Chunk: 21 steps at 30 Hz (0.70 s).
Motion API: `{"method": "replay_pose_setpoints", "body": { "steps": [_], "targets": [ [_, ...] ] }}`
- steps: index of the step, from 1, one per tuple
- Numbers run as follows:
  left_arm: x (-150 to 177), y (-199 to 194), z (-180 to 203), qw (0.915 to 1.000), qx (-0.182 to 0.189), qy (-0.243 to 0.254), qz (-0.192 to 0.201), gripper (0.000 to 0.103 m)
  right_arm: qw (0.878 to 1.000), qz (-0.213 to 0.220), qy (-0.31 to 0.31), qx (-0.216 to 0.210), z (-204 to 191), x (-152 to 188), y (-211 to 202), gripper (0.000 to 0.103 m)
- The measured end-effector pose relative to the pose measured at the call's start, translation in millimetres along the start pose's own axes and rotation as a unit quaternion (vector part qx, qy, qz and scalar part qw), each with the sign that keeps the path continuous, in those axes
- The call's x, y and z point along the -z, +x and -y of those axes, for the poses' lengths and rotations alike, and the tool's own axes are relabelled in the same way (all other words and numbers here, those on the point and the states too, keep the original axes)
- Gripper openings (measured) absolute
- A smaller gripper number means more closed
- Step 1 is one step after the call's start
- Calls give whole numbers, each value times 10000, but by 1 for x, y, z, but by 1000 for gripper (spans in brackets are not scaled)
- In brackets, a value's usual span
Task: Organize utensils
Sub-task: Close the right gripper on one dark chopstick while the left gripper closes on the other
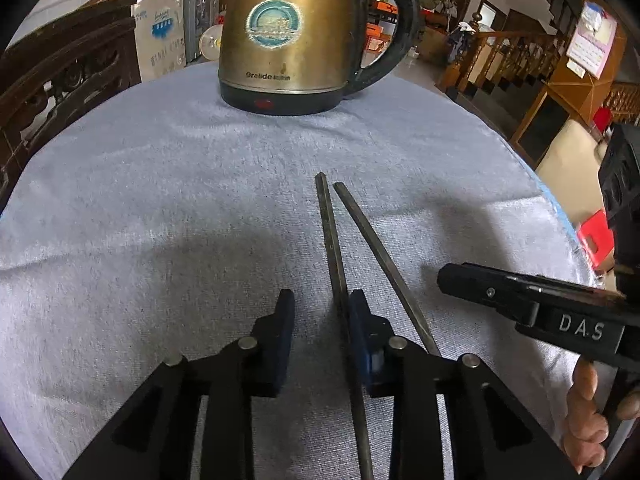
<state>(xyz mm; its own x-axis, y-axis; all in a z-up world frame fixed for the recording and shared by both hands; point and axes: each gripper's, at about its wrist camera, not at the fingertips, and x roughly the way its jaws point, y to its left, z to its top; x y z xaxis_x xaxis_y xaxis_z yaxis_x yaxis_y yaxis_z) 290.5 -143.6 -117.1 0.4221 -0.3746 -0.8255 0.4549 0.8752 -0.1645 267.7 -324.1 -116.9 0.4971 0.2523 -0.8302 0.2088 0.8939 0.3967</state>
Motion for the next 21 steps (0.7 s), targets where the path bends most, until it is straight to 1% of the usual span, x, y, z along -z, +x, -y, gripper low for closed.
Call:
{"method": "replay_pose_setpoints", "body": {
  "steps": [3, 5, 6, 7, 9, 14, 16, 18, 19, 21],
  "targets": [
    [2, 0, 3, 9998, -70, 146, 61, 29, 10000, -12, 47, -39, 2, 0, -1, 25],
    [4, -1, 2, 9998, -36, 189, 80, 22, 9999, -23, 98, -70, 3, 0, -1, 24],
    [5, -2, 1, 9998, 82, 196, 59, 11, 9999, -31, 106, -73, 3, 0, -1, 24],
    [6, -3, 0, 9997, 140, 196, 41, 8, 9999, -37, 106, -68, 4, 0, -1, 24],
    [9, -7, -3, 9996, 106, 257, 14, 6, 10000, -51, 74, -17, 3, 0, -1, 22],
    [26, -23, -23, 9998, -11, 171, -80, 5, 9998, -130, -12, 136, -2, -2, -1, 21],
    [33, -29, -33, 9999, 12, 82, -142, 5, 9995, -175, -160, 226, -8, -4, 0, 22],
    [37, -34, -40, 9998, -4, 47, -199, 5, 9991, -228, -285, 222, -14, -8, 2, 26],
    [38, -36, -46, 9997, -7, -12, -252, 6, 9989, -249, -330, 209, -18, -11, 3, 26],
    [34, -36, -53, 9993, 111, -154, -322, 5, 9987, -286, -378, 171, -24, -17, 5, 26]
  ]
}}
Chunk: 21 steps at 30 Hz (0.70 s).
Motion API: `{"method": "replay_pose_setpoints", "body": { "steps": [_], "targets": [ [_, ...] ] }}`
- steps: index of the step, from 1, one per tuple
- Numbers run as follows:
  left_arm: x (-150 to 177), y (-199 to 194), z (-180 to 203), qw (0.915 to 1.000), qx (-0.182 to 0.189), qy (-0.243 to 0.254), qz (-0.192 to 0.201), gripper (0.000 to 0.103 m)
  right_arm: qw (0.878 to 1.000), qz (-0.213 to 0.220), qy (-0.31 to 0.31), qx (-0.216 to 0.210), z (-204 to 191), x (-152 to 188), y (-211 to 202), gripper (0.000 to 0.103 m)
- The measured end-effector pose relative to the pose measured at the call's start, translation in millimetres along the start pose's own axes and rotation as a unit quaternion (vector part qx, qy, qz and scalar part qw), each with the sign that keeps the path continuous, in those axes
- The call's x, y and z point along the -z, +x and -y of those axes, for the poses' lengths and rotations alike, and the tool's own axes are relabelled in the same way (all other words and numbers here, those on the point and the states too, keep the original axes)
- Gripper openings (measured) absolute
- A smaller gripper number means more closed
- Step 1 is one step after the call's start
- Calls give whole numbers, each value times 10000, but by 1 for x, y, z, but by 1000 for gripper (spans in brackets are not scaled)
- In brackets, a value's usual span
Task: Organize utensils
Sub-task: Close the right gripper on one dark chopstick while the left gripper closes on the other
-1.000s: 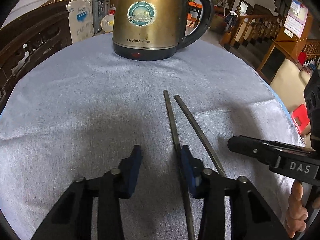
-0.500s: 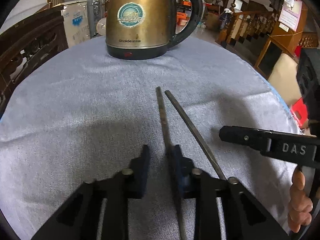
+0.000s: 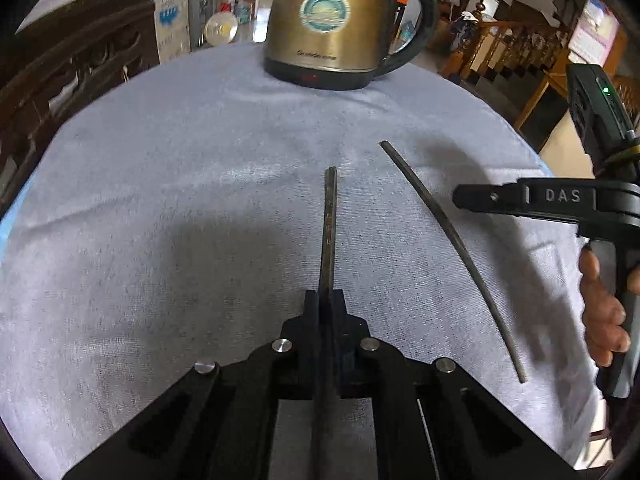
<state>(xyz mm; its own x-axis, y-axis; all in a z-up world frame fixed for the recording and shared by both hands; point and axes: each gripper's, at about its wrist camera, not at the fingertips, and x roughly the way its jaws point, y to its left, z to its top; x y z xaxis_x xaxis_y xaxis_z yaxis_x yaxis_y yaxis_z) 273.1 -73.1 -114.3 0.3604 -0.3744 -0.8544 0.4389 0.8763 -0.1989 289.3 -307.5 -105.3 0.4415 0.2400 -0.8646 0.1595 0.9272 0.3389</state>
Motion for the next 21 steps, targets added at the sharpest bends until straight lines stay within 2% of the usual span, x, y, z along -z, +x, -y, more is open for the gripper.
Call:
{"method": "replay_pose_setpoints", "body": {
  "steps": [2, 3, 4, 5, 6, 9, 10, 12, 13, 16, 19, 20, 21],
  "targets": [
    [-8, 0, -2, 10000, 0, -58, 28, 12, 10000, -11, -56, 9, -7, -8, 2, 28],
    [-15, 2, -2, 10000, 0, -66, 36, 22, 10000, -35, -83, 27, -9, -12, 4, 33],
    [-19, 3, 0, 10000, -7, -44, 39, 25, 9998, -104, -139, 50, -13, -17, 7, 38],
    [-25, 7, 3, 10000, -4, -9, 24, 25, 9996, -174, -199, 64, -16, -21, 10, 50],
    [-29, 12, 6, 10000, 34, 22, -20, 25, 9994, -214, -256, 80, -18, -24, 12, 55],
    [-41, 23, 10, 10000, 23, 32, -85, 25, 9987, -184, -417, 226, -26, -33, 16, 55],
    [-46, 28, 11, 9999, 3, 62, -85, 25, 9982, -255, -458, 286, -28, -36, 19, 54],
    [-51, 32, 11, 9999, -33, 69, -66, 25, 9966, -479, -532, 396, -32, -40, 27, 39],
    [-54, 34, 9, 10000, -30, 49, -82, 25, 9947, -642, -606, 530, -35, -42, 33, 39],
    [-56, 36, 9, 9999, 18, 76, -66, 25, 9909, -691, -882, 742, -45, -44, 38, 37],
    [-55, 37, 12, 9999, -17, 168, -8, 25, 9850, -719, -1172, 1040, -55, -43, 41, 30],
    [-56, 37, 12, 9998, -20, 183, 2, 25, 9827, -718, -1264, 1147, -58, -41, 42, 23],
    [-55, 37, 13, 9998, -28, 199, 14, 25, 9800, -707, -1369, 1263, -60, -40, 42, 13]
  ]
}}
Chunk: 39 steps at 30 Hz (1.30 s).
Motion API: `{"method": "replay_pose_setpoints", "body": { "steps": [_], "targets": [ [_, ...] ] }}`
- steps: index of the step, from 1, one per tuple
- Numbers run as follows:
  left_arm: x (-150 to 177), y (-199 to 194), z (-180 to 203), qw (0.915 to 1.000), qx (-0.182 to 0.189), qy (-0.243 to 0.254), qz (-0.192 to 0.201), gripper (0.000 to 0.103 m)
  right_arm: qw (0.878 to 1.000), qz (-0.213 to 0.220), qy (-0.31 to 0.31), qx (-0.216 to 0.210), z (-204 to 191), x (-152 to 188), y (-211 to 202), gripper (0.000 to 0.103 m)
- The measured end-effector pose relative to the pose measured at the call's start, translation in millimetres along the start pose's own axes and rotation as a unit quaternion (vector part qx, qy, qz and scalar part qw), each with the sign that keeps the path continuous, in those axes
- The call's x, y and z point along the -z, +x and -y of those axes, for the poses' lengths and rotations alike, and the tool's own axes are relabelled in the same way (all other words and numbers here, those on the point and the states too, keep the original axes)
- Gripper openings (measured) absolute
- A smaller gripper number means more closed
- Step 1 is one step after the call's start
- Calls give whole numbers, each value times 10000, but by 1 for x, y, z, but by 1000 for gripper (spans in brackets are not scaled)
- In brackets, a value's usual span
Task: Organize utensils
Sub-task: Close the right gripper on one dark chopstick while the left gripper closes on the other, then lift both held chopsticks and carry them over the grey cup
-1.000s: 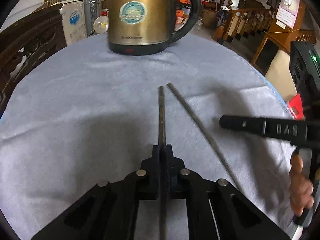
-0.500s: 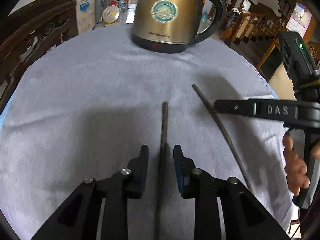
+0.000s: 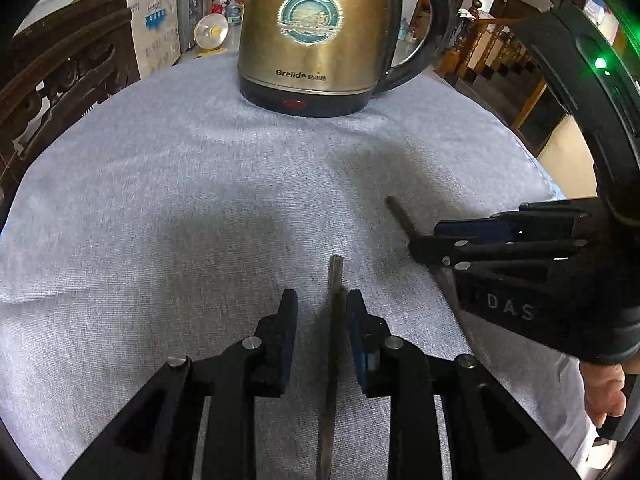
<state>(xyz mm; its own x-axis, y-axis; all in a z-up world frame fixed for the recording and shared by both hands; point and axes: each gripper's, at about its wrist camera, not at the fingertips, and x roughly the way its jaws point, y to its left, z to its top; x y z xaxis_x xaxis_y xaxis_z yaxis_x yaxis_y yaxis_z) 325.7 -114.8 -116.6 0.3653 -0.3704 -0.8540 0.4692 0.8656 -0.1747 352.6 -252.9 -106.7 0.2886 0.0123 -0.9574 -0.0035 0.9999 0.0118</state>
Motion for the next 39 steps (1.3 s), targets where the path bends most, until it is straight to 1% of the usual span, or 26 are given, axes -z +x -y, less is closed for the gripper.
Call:
{"method": "replay_pose_setpoints", "body": {
  "steps": [1, 6, 9, 10, 12, 14, 15, 18, 20, 22, 24, 27, 32, 33, 35, 37, 38, 39],
  "targets": [
    [1, 0, 0, 10000, -1, -7, 5, 25, 10000, -7, -19, -25, -1, 1, -1, 9],
    [2, -1, -3, 9997, 167, -164, -28, 26, 9996, 125, 189, -179, 7, 11, -5, 7],
    [2, -1, -3, 9995, 278, -160, -18, 33, 9981, 252, 501, -262, 20, 21, -10, 7],
    [3, -1, -2, 9995, 279, -147, -5, 33, 9970, 318, 631, -324, 28, 25, -11, 7],
    [3, 0, 2, 9997, 233, -52, 41, 33, 9930, 496, 905, -578, 42, 34, -18, 7],
    [3, 3, 7, 9997, 90, 154, 140, 33, 9884, 646, 1121, -793, 56, 44, -24, 7],
    [2, 4, 9, 9996, 27, 217, 172, 32, 9867, 691, 1196, -856, 60, 47, -27, 7],
    [2, 5, 8, 9993, -123, 273, 237, 5, 9771, 942, 1493, -1187, 77, 63, -38, 7],
    [3, 3, 1, 9996, 6, 92, 251, 5, 9724, 1048, 1653, -1272, 81, 70, -45, 7],
    [7, -4, -8, 9992, -82, -59, 380, 5, 9683, 1171, 1755, -1336, 86, 76, -52, 7],
    [12, -15, -14, 9985, -124, -130, 522, 5, 9623, 1358, 1880, -1418, 93, 88, -64, 7],
    [23, -44, -24, 9959, -157, -295, 843, 5, 9547, 1585, 2013, -1510, 100, 107, -84, 7],
    [45, -97, -33, 9903, -257, -421, 1302, 5, 9469, 1920, 2096, -1500, 99, 149, -118, 7],
    [53, -113, -33, 9882, -298, -422, 1439, 5, 9458, 1965, 2104, -1504, 98, 157, -125, 7],
    [62, -132, -34, 9858, -356, -416, 1587, 5, 9454, 2031, 2066, -1492, 95, 174, -139, 7],
    [77, -162, -32, 9810, -431, -395, 1848, 5, 9468, 2114, 1995, -1381, 89, 193, -155, 7],
    [82, -171, -30, 9792, -439, -395, 1940, 5, 9468, 2146, 1976, -1361, 87, 203, -162, 7],
    [91, -189, -29, 9757, -438, -411, 2109, 5, 9467, 2168, 1968, -1344, 84, 212, -169, 7]
  ]
}}
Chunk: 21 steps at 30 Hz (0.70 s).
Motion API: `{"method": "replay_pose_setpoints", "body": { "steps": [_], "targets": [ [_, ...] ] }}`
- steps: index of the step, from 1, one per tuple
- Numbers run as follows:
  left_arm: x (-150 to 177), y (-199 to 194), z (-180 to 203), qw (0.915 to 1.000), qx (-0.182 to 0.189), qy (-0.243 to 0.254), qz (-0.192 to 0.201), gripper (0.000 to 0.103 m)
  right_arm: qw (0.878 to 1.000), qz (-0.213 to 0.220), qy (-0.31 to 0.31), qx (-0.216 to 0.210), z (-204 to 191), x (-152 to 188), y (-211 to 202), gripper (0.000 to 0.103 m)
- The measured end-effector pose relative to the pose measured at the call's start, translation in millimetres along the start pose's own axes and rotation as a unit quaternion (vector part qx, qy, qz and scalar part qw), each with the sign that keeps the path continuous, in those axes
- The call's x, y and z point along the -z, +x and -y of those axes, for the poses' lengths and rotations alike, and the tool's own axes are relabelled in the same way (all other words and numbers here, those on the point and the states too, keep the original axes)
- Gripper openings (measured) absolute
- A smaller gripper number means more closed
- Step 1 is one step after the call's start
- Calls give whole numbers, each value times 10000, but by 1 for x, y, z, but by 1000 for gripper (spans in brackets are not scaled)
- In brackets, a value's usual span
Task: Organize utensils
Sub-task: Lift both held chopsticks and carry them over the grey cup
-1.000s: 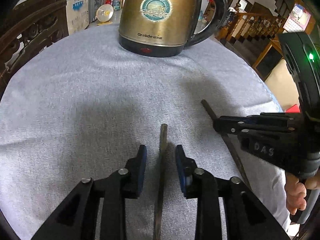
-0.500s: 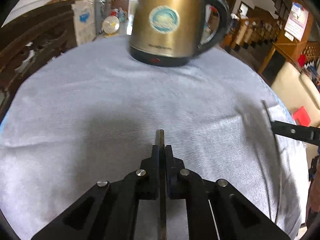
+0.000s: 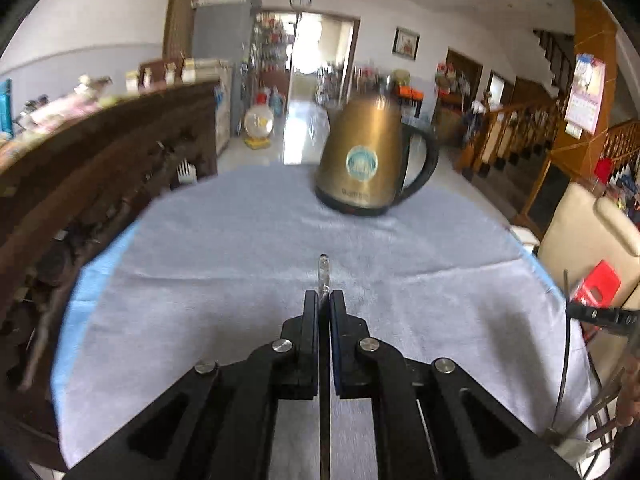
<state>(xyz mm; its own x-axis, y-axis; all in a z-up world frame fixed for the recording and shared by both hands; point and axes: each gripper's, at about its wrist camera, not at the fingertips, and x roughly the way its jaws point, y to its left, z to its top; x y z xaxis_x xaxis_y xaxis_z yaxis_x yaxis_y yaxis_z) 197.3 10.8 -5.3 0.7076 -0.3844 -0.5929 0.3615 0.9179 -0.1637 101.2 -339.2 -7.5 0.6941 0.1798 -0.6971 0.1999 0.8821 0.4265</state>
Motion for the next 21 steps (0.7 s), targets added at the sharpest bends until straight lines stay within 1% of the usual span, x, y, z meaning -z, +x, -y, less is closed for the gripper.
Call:
{"method": "replay_pose_setpoints", "body": {
  "steps": [3, 5, 10, 12, 15, 21],
  "targets": [
    [5, -43, 0, 9994, 30, -53, 341, 5, 9999, 65, -47, 82, -2, 18, -32, 7],
    [10, -66, 2, 9987, 79, -49, 493, 5, 9997, 119, -137, 137, -5, 30, -53, 7],
    [25, -105, 13, 9974, 101, 194, 692, 5, 9993, 222, -252, 171, -9, 53, -91, 7],
    [27, -112, 12, 9972, 125, 136, 729, 5, 9991, 276, -246, 202, -9, 61, -104, 7],
    [29, -119, 10, 9973, 192, -25, 708, 5, 9994, 284, -152, 137, -4, 70, -117, 7],
    [32, -129, 21, 9969, 173, 14, 766, 5, 9994, 338, -51, 110, 7, 80, -133, 7]
  ]
}}
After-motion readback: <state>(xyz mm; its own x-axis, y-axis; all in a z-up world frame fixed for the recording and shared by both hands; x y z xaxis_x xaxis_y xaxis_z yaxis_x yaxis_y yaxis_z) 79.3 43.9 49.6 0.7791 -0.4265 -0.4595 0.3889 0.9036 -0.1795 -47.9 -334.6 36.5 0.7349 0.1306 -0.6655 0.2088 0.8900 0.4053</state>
